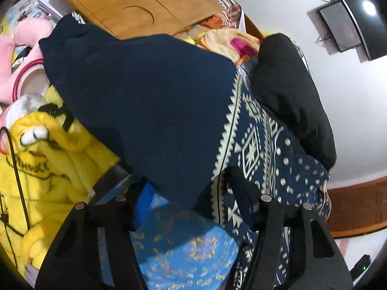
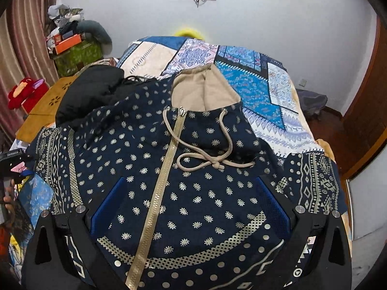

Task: Fold large clothes
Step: 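Grasp the navy hoodie sleeve cuff with the left gripper and lift it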

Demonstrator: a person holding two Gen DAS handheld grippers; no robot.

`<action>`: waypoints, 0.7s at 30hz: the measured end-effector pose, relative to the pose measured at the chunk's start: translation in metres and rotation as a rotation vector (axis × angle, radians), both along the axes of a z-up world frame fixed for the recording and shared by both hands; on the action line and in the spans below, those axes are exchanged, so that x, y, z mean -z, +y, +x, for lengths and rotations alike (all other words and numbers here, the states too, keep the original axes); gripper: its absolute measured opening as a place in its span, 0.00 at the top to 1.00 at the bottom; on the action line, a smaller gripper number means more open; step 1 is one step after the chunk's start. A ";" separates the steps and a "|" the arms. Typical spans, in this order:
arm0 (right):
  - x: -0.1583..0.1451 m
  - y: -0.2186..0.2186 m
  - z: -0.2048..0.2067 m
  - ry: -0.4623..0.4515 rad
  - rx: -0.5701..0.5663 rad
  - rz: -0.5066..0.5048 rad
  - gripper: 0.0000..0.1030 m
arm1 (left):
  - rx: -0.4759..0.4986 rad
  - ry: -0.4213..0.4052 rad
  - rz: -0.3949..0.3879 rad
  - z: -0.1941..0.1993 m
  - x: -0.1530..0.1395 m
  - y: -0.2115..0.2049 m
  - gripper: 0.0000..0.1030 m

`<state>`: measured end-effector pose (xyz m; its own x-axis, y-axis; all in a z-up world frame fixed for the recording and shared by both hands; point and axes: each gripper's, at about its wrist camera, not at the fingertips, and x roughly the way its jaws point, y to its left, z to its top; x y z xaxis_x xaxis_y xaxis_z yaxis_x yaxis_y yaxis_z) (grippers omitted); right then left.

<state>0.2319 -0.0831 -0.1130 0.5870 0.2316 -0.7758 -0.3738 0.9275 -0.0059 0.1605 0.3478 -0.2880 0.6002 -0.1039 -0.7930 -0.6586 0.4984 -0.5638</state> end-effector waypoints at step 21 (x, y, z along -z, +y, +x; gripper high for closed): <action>-0.031 -0.039 -0.019 -0.081 0.037 0.029 0.00 | 0.543 -0.230 0.586 0.082 -0.173 -0.221 0.98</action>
